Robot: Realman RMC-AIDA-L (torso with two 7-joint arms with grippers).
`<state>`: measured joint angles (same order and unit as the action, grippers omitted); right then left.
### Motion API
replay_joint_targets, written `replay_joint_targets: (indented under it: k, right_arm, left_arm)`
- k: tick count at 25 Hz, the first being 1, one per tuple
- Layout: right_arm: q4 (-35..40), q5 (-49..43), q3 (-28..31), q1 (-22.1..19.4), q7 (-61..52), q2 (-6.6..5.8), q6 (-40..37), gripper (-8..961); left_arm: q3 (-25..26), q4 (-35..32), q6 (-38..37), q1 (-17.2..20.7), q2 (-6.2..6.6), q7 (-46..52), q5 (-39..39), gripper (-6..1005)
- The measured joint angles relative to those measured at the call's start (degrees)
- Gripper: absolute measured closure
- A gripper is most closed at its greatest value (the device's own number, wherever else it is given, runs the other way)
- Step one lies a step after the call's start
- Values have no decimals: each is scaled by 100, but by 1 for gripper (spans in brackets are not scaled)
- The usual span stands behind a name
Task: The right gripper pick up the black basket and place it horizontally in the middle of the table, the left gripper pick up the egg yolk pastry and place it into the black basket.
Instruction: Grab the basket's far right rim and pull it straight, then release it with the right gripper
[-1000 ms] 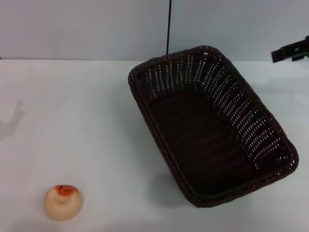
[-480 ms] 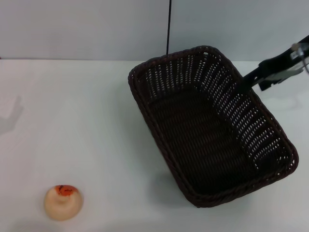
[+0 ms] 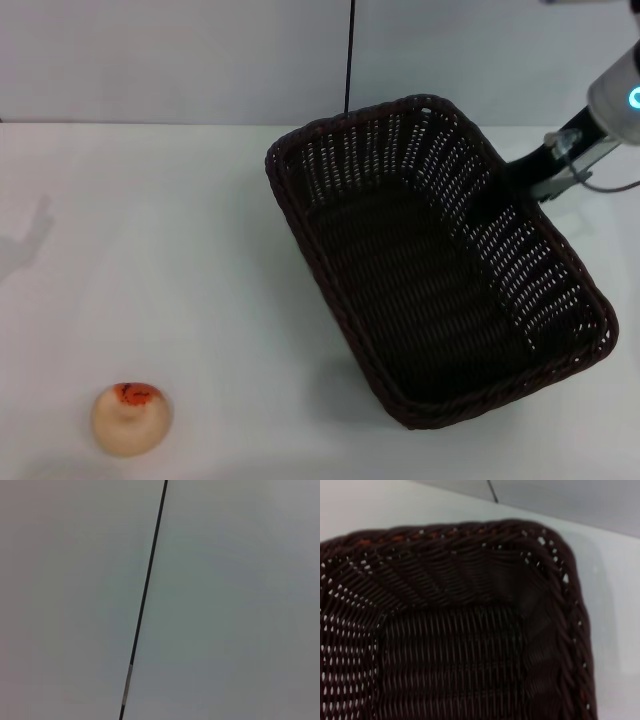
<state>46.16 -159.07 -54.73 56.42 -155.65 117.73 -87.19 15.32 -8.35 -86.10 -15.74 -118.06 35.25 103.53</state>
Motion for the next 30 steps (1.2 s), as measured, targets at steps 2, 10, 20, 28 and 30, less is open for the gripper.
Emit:
replay_joint_targets:
  k: [2,10,20,28,30]
  right_arm:
    - [-82,-3,-13,14,-1,10,57,231]
    - [-61,28,-135,-87,43,72,132,387]
    - [436,30,-856,-213,401,112,103,714]
    - [1001,120,-935,-357,2387,110,-93,808]
    - [1109,214,-948,-404,2825,109,-107,809]
  left_arm:
    - [-1,2,3,-3,-1,0,0,191]
    - [-30,17,14,-18,-13,0,0,191]
    - [14,92,-59,-16,5,48,0,192]
    - [6,90,-208,32,0,58,11,193]
    - [-4,89,-228,72,-2,59,20,193]
